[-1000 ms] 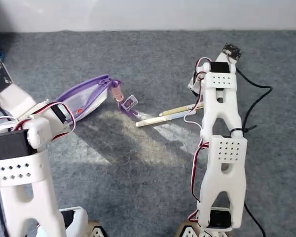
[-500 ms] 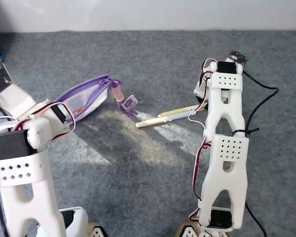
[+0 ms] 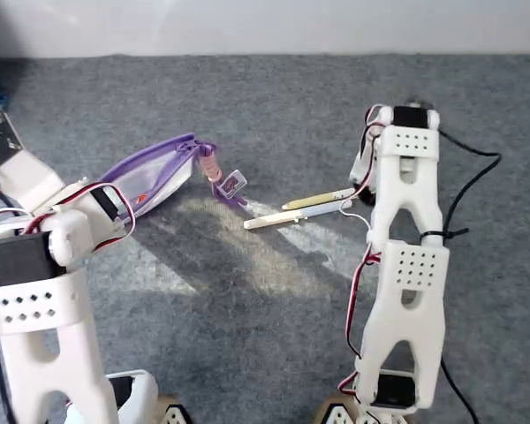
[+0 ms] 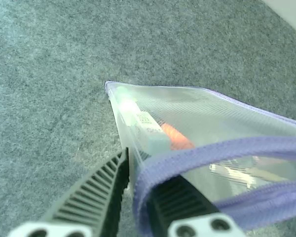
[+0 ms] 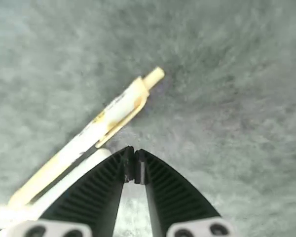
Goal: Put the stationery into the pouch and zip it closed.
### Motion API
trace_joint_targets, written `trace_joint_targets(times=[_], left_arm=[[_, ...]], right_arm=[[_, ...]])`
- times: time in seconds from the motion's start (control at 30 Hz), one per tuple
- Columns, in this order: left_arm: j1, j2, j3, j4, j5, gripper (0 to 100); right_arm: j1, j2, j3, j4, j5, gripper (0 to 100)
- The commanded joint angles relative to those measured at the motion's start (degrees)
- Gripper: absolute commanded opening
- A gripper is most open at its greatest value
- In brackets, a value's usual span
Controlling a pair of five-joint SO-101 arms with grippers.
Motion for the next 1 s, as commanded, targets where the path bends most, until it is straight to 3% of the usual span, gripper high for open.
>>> trace_joint_targets(times=[0.0, 0.07, 0.27, 0.57, 0.9, 0.97], left_arm=[[0.09, -0.53, -0.92, -1.32, 0.53, 1], [0.09, -0.53, -0.92, -1.41, 0.53, 1], [0.09, -0.53, -0.92, -1.58, 0.53, 1], [0.09, -0.53, -0.92, -1.32, 0.44, 1], [0.09, -0.53, -0.92, -1.32, 0.44, 1], [0.09, -0.53, -0.92, -1.32, 0.44, 1]], right_arm=[[1.10, -6.46, -1.41, 1.80, 0.79, 1.3], [0.92, -6.11, -1.41, 1.71, 0.53, 4.3], [0.57, -3.56, -1.41, -2.42, 0.35, 29.7], [-1.80, -2.33, -1.14, -11.12, 0.44, 20.6], [-2.59, 6.99, -1.41, -12.35, 0.44, 20.3], [-1.45, 7.69, -1.41, -12.26, 0.44, 15.7]])
